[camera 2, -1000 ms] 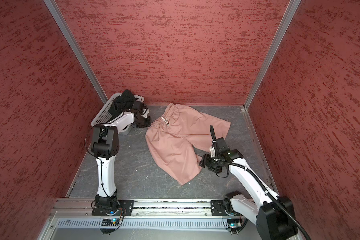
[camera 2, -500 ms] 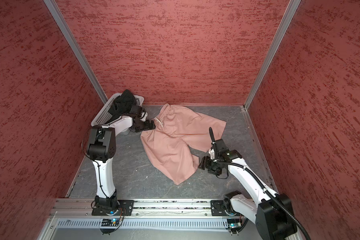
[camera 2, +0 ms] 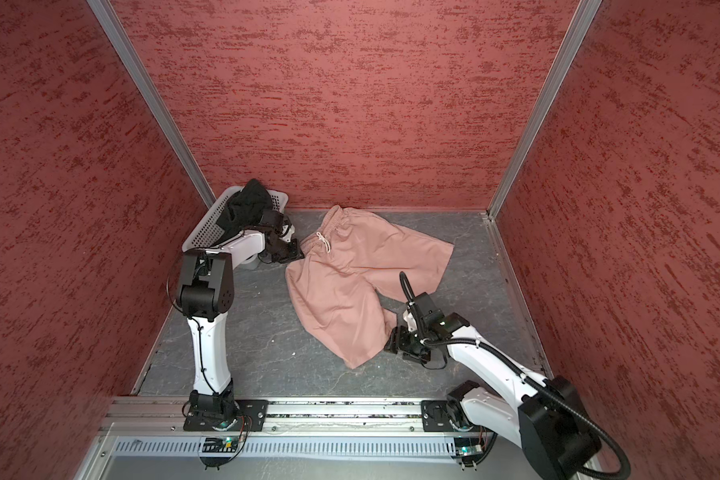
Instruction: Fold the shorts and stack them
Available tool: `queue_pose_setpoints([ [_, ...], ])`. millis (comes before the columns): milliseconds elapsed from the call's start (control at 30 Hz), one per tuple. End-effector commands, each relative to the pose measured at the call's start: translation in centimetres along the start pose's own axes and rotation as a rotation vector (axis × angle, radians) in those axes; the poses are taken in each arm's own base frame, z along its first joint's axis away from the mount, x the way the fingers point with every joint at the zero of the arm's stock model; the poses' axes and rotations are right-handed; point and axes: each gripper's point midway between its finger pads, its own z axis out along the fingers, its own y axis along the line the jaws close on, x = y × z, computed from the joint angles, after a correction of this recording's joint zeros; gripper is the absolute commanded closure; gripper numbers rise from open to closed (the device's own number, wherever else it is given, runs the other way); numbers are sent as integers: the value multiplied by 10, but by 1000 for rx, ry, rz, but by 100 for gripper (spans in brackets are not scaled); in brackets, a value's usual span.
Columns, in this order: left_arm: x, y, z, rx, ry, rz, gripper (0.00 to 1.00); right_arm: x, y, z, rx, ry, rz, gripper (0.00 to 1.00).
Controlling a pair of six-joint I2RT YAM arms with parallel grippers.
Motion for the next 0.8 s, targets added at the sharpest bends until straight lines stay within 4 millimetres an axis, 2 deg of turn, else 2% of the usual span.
queue_pose_setpoints([
  [0, 25, 3, 10, 3, 81, -16, 100, -17, 25, 10, -78, -76, -16, 33],
  [167, 44, 11, -6, -29, 90, -40, 100, -26, 11, 25, -66, -141, 48, 36],
  [233, 53, 12, -14, -33, 94, -54, 100, -30, 3, 27, -36, -165, 65, 46],
  [333, 69, 14, -23, -36, 105, -77, 100, -36, -14, 21, 54, -177, 71, 71],
  [400, 79, 16, -28, -44, 113, -92, 100, -44, -26, 8, 128, -182, 71, 90],
  [467, 89, 18, -34, -56, 119, -110, 100, -56, -29, -13, 174, -180, 64, 98],
  [533, 98, 20, -42, -70, 114, -128, 100, -67, -31, -31, 209, -174, 57, 98],
  [600, 107, 19, -52, -79, 98, -146, 100, -78, -34, -47, 252, -175, 47, 93],
  [667, 120, 20, -63, -100, 79, -165, 100, -89, -35, -57, 282, -189, 38, 72],
  [767, 140, 16, -74, -108, 69, -181, 100, -93, -40, -60, 308, -172, 30, 51],
])
